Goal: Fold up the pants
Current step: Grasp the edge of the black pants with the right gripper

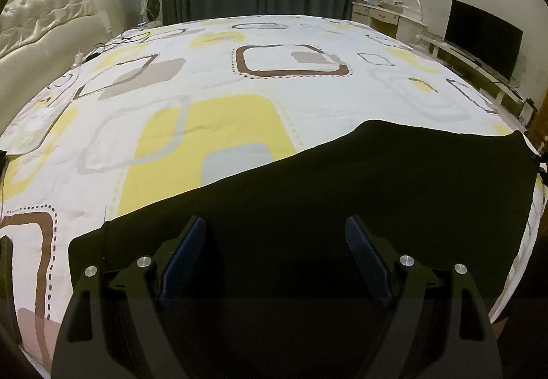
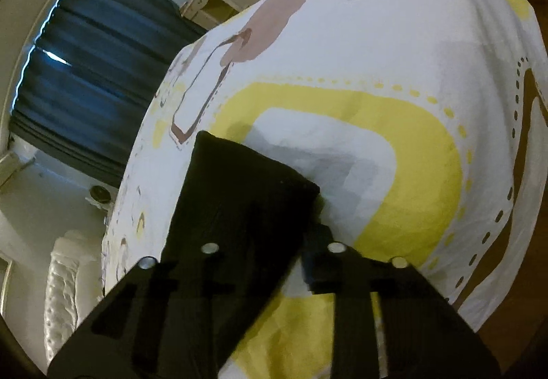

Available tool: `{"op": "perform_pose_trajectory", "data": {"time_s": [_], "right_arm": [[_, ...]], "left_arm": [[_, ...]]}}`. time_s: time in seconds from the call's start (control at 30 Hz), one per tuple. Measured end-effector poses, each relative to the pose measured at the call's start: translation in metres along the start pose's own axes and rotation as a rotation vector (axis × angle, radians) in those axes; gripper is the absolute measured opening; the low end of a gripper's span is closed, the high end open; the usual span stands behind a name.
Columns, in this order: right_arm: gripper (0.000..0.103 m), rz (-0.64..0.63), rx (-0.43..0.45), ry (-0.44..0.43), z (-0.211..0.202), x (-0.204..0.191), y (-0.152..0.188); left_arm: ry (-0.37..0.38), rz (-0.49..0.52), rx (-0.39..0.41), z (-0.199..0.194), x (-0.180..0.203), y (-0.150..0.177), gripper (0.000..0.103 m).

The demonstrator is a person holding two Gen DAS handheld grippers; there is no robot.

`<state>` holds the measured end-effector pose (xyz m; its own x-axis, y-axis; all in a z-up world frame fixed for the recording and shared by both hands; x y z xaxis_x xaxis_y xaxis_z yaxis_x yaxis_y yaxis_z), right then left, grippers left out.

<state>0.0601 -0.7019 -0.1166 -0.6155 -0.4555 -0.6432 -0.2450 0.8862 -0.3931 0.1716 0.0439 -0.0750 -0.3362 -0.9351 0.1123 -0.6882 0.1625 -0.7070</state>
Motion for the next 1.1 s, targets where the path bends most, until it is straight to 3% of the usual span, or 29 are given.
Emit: {"op": "perform_pose_trajectory", "data": {"time_s": [0.17, 0.43, 0.57, 0.8, 1.1], "right_arm": [[0.012, -0.041, 0.059, -0.039, -0.019, -0.017, 0.004], [0.011, -0.234, 0.094, -0.139, -0.038, -0.107, 0.030], [0.011, -0.351, 0.077, -0.193, -0.044, -0.154, 0.061], [0.011, -0.556, -0.010, -0.272, -0.044, -0.222, 0.145], [0.011, -0.714, -0.137, -0.333, -0.039, -0.264, 0.245]], "left_arm": [[-0.013, 0.006, -0.008, 0.004, 0.000, 0.002, 0.083], [-0.028, 0.004, -0.012, 0.012, -0.001, 0.006, 0.083], [-0.018, -0.008, -0.009, 0.011, -0.003, 0.007, 0.083], [-0.010, -0.015, -0.003, 0.010, -0.003, 0.008, 0.084], [-0.004, -0.024, 0.001, 0.009, -0.003, 0.009, 0.084]]}}
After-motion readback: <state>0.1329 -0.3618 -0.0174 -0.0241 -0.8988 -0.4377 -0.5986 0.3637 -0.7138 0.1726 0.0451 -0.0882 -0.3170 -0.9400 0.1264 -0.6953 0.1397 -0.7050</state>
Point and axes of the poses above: each gripper's, at about its wrist camera, not at the fingertips, and z roughly the way its jaws point, x to its right, y to its underside, the point moved 6 cm from there along z, roughly the way its jaws point, and after that the axes turned 5 degrees about y, right-handed, at the moved point
